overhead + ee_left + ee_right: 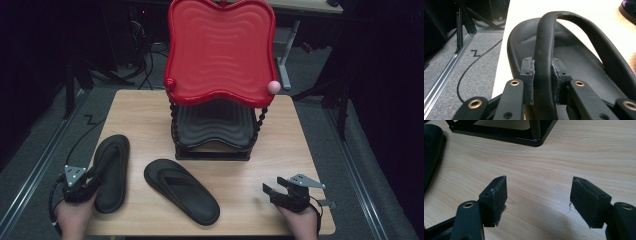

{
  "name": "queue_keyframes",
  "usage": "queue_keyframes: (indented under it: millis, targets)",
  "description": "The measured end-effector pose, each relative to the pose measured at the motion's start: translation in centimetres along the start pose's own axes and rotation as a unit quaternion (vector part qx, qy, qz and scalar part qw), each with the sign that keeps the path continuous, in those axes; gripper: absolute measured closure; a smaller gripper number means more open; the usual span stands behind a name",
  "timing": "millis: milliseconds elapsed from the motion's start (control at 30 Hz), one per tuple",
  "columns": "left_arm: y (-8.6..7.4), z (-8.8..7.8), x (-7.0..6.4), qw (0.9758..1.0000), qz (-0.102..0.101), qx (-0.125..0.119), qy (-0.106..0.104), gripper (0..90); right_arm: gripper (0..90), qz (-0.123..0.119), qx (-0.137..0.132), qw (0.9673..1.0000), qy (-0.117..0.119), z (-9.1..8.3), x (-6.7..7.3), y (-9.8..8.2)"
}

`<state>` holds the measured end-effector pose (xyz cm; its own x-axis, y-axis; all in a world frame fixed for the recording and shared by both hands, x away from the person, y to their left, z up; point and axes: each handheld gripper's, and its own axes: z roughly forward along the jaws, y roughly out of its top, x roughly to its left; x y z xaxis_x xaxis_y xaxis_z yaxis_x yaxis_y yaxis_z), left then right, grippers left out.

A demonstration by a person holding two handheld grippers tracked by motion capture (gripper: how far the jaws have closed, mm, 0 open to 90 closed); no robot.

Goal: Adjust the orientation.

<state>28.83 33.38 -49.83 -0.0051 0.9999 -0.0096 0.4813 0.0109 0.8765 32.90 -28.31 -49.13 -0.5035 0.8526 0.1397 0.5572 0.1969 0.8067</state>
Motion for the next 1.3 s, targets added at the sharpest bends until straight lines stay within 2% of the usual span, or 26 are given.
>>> queue_keyframes:
  millis: [467, 733, 767, 967, 1100, 1300]
  targets:
    - [0.4, -1.0, -0.6, 0.9994, -0.006, -0.031, -0.015, 75.8, 32.5, -0.003, -0.004, 1.0000, -0.006, 0.0, 0.1, -0.1]
    - [0.9, -2.1, -1.2, 0.9979, -0.002, -0.061, -0.025, 75.9, 32.6, 0.000, -0.008, 1.0000, -0.005, 0.0, 0.0, -0.2]
    - [1.1, -2.5, -1.4, 0.9971, -0.005, -0.069, -0.032, 76.0, 32.5, -0.001, -0.007, 1.0000, -0.006, 0.0, -0.1, -0.3]
    - [1.5, -3.4, -2.1, 0.9951, -0.005, -0.090, -0.041, 76.0, 32.5, 0.002, -0.008, 0.9999, -0.006, 0.0, -0.2, -0.3]
    - [1.9, -4.1, -2.7, 0.9923, -0.003, -0.114, -0.047, 76.1, 32.2, 0.001, -0.008, 0.9999, -0.008, 0.0, -0.3, -0.4]
    - [2.3, -5.1, -3.5, 0.9891, 0.003, -0.138, -0.052, 76.1, 32.0, 0.001, -0.010, 0.9999, -0.010, -0.1, -0.3, -0.4]
